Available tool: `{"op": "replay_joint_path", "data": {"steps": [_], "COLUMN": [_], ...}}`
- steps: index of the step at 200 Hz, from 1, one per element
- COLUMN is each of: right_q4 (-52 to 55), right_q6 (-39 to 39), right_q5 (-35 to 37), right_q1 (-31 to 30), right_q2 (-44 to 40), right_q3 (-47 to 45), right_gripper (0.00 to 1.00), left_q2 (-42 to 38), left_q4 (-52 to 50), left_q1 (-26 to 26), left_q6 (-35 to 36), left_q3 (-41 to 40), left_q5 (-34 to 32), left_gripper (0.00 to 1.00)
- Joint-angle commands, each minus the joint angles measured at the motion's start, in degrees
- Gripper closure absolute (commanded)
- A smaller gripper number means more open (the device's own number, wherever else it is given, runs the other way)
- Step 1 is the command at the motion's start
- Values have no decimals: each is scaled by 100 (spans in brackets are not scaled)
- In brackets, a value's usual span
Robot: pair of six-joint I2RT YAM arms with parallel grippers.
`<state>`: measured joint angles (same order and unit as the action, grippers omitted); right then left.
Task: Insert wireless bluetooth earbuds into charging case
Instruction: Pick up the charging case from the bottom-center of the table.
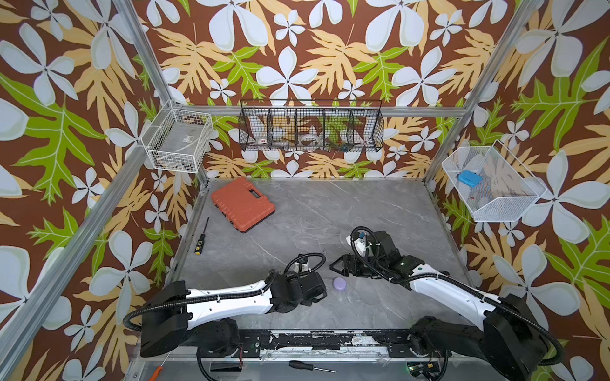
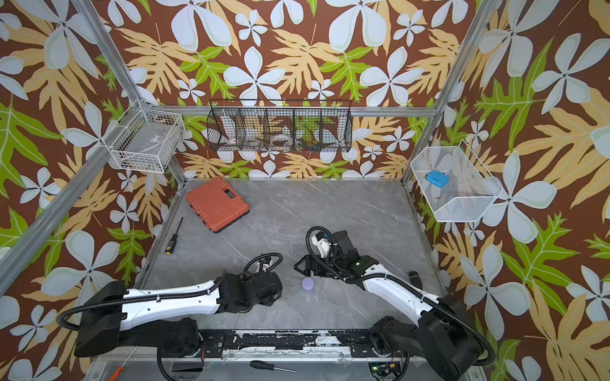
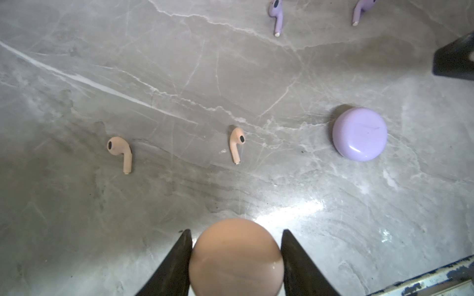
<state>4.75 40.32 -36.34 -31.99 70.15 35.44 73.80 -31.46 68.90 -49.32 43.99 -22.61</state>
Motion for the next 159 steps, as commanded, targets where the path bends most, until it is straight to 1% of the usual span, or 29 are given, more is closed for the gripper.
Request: {"op": "replay_joint_path", "data": {"steps": [1,46,73,110,147,159], "right_q4": [-552,-885,-782,-801,-991,-1128], "right_q6": [197,264,195,133,210,265], "right_q5": [-647,-1230,-1411,-1390,-1416,-1439], "right_q1": [-48,-216,-274,-660,-781,-878], "right_q2": [76,231,325,327,494,504], "right_q3": [-53,-87,-89,-25,-15,-28], "right_gripper": [10,13,16,20,26,27], "left_q2": [-66,-304,-575,-830,-920,-946], "left_q4": [202,288,336,330,312,338], "left_q1": [89,176,177,176,185,185], "left_q6": [335,817,1145,1607,1882,1941], "left_q3": [2,-3,-39,-66,-39,-63], "left_q5": [1,300,510,691,801,863], "left_gripper": [100,100,100,100,100,100]}}
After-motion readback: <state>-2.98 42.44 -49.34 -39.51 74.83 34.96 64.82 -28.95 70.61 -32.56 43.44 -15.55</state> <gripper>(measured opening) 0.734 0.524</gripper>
